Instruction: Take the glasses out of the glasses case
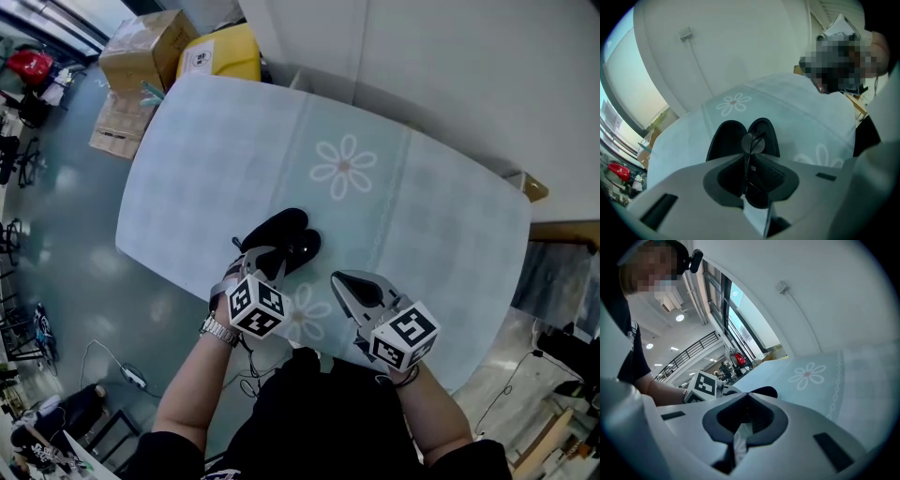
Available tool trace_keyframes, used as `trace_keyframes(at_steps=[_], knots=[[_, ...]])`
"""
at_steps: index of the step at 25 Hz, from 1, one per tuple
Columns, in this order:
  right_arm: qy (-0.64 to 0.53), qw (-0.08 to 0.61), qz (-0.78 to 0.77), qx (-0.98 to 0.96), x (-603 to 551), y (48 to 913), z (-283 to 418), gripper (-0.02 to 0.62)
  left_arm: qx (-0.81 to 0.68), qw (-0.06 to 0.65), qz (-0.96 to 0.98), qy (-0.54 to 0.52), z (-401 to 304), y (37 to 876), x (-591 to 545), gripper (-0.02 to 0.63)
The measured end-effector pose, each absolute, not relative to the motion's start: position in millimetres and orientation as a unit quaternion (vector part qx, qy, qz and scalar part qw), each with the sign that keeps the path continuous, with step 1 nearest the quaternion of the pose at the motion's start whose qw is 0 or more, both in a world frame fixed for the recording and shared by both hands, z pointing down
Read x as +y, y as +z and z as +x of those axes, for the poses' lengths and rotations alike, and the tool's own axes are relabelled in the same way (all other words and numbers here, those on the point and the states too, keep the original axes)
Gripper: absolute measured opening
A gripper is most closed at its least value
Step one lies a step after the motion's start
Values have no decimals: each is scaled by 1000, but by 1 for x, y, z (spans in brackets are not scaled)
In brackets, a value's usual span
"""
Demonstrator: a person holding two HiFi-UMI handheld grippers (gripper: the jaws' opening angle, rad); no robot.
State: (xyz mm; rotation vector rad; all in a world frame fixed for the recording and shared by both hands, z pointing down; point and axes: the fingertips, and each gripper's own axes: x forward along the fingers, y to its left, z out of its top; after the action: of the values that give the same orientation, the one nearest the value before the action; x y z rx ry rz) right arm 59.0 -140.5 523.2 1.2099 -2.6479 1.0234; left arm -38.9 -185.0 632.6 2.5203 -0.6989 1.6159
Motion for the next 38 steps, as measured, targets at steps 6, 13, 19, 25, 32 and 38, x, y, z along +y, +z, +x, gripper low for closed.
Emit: trace_keyframes(at_steps=[6,13,19,25,32,38], knots=[[343,25,395,-852,-141,532,65,23,-208,21,806,554,-38,645,-188,83],[353,24,395,-848,-140,537,67,23,-184,9,789,586,-37,653,-192,83],[362,21,396,-844,-140,542,69,23,-165,18,785,597,-30,654,-193,81],[368,21,395,-842,-141,545,66,23,-152,39,782,603,-26,660,-193,81],[375,22,396,-838,-141,551,68,23,-164,83,780,598,-25,664,-197,81],[375,23,397,-837,-142,551,67,23,-174,90,780,594,-26,662,-196,75]])
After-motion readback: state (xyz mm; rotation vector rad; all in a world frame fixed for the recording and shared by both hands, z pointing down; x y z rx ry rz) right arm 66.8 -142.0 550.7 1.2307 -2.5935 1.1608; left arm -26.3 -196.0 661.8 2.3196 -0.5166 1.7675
